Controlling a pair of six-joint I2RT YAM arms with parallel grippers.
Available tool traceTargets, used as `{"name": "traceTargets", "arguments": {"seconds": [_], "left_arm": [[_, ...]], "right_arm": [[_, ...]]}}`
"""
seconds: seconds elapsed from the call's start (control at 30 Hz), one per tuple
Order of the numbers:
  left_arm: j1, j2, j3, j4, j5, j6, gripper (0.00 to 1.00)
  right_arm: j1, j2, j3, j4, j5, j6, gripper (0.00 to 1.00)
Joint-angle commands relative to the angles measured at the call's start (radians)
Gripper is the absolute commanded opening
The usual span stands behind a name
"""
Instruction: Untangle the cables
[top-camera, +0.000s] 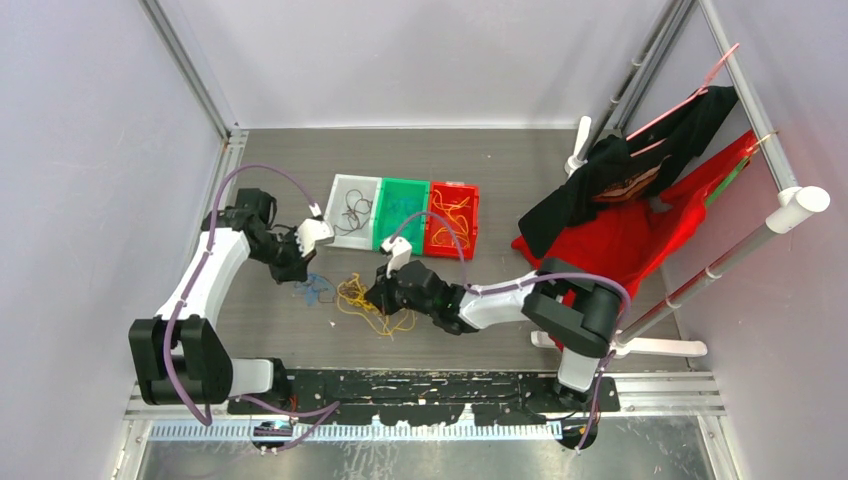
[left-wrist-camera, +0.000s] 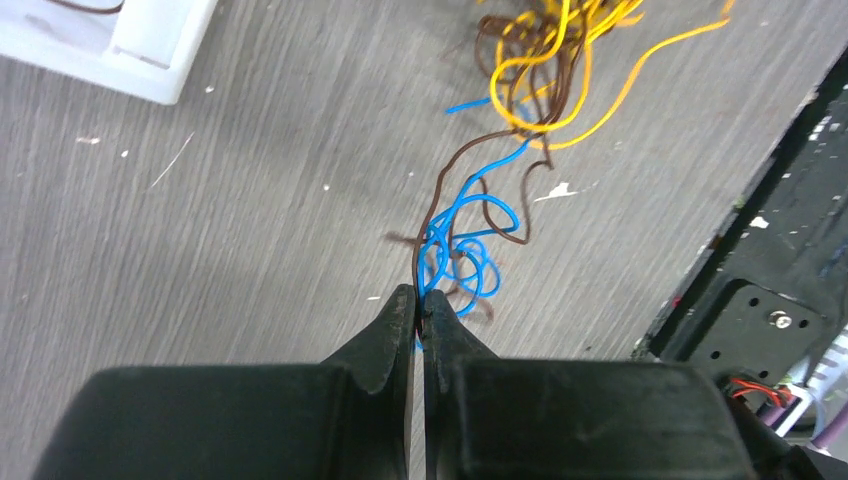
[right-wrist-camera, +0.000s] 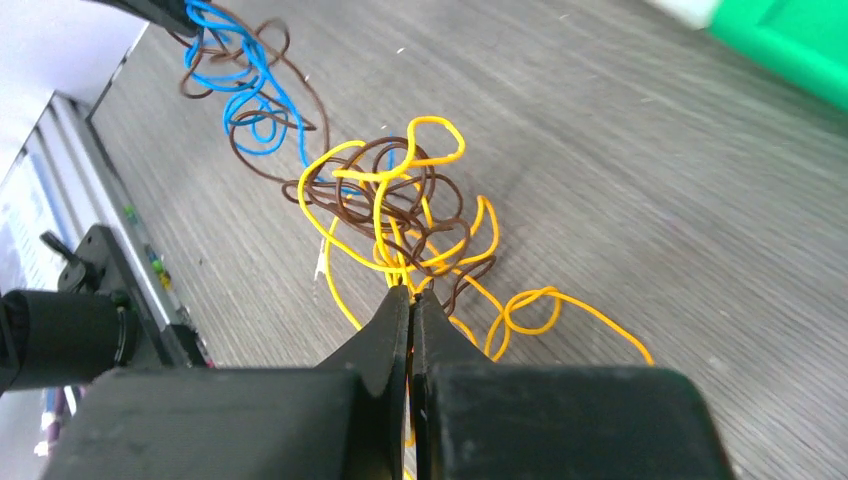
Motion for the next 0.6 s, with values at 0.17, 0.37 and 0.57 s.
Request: {"name": "traceTargets", "arguments": {"seconds": [0.17,0.37,0.57], "left_arm": [[0.016,-0.027,0.007,0.118,-0.122,-0.023,0.04],[0.016,-0.022,-0.062,0.203,-0.182,0.013,0.04],[0.016,-0.025,-0.056,0.166,-0.139,0.001,0.12]], "right_arm": [[0.005,-0.262,-0.08,-0.192,0.241,0.014,0.01],[0.005,-0.418,-0.107,-0.398,0.341,0.031,0.01],[0.005,-0.466,-0.075,-0.49,0.366,0.019,0.01]]}}
